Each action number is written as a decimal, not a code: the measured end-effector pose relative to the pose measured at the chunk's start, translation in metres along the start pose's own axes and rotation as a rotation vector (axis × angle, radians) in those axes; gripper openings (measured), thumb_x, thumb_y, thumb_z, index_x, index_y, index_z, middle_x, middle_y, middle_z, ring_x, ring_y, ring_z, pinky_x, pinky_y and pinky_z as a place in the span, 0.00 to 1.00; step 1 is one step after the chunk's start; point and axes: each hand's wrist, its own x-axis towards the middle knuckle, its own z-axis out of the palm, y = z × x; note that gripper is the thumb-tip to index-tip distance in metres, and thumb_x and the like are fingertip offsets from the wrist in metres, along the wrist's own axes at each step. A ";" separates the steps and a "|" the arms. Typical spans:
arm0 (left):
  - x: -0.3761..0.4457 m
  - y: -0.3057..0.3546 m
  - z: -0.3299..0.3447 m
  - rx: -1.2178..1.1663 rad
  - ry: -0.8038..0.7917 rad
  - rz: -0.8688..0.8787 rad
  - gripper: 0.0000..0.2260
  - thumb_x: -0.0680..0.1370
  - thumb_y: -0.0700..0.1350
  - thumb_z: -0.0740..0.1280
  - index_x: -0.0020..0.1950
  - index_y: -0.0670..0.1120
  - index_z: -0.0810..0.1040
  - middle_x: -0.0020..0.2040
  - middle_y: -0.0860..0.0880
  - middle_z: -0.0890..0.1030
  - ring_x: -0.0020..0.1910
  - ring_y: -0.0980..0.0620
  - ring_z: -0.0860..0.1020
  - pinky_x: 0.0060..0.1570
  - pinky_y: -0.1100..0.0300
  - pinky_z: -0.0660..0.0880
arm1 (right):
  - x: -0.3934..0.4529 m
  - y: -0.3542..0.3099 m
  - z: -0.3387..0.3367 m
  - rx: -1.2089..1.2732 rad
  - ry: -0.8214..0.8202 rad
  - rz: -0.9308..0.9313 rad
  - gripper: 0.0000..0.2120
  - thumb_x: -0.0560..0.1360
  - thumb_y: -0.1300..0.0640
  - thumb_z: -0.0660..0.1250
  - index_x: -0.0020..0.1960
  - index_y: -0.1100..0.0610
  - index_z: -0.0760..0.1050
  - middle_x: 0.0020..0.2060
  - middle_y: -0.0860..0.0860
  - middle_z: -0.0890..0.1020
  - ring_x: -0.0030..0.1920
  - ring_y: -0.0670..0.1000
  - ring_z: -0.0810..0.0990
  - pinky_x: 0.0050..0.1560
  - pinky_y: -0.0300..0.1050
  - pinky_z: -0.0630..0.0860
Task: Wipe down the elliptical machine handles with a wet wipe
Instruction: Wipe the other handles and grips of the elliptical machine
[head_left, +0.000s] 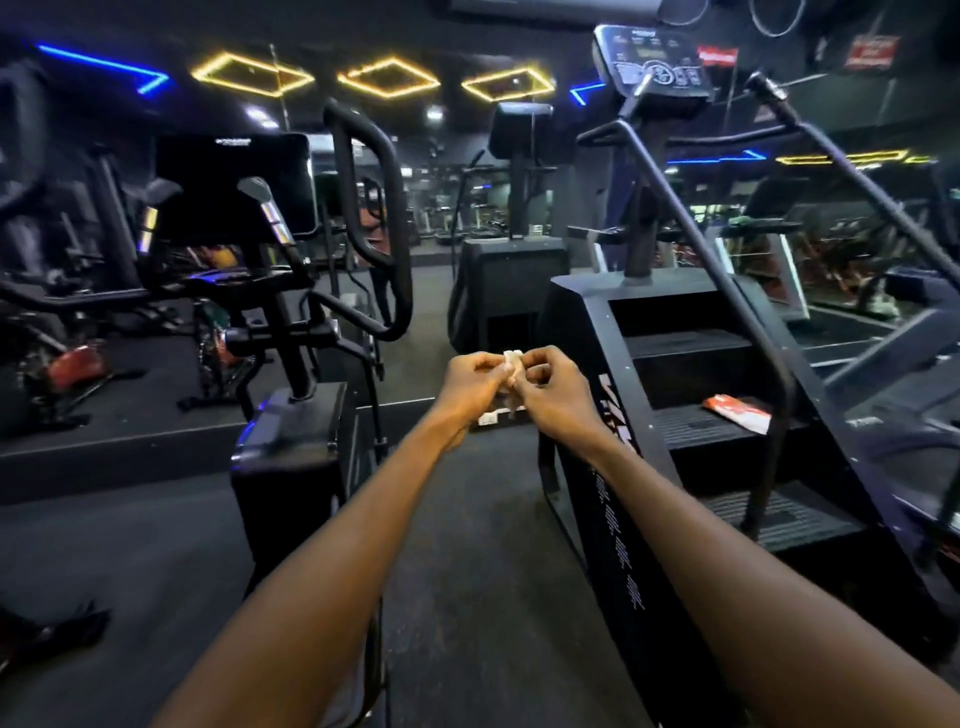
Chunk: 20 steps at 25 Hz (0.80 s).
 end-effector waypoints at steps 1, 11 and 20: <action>0.017 -0.001 -0.003 -0.019 0.025 -0.014 0.08 0.79 0.42 0.68 0.55 0.39 0.81 0.40 0.44 0.83 0.35 0.52 0.81 0.33 0.59 0.78 | 0.017 0.005 0.006 0.018 -0.008 -0.013 0.07 0.78 0.54 0.70 0.53 0.55 0.77 0.39 0.50 0.83 0.35 0.44 0.84 0.36 0.41 0.82; 0.161 -0.010 -0.030 0.136 0.272 0.009 0.07 0.81 0.43 0.63 0.49 0.45 0.82 0.39 0.49 0.81 0.32 0.55 0.76 0.32 0.62 0.70 | 0.214 0.055 0.060 0.250 -0.174 0.022 0.07 0.79 0.59 0.68 0.54 0.58 0.82 0.38 0.51 0.84 0.39 0.50 0.84 0.40 0.48 0.82; 0.265 -0.033 -0.093 0.182 0.472 0.010 0.06 0.82 0.38 0.60 0.53 0.41 0.77 0.35 0.46 0.80 0.28 0.52 0.75 0.25 0.64 0.67 | 0.357 0.063 0.138 0.242 -0.243 -0.135 0.15 0.81 0.59 0.63 0.37 0.54 0.80 0.31 0.49 0.80 0.35 0.50 0.78 0.39 0.56 0.77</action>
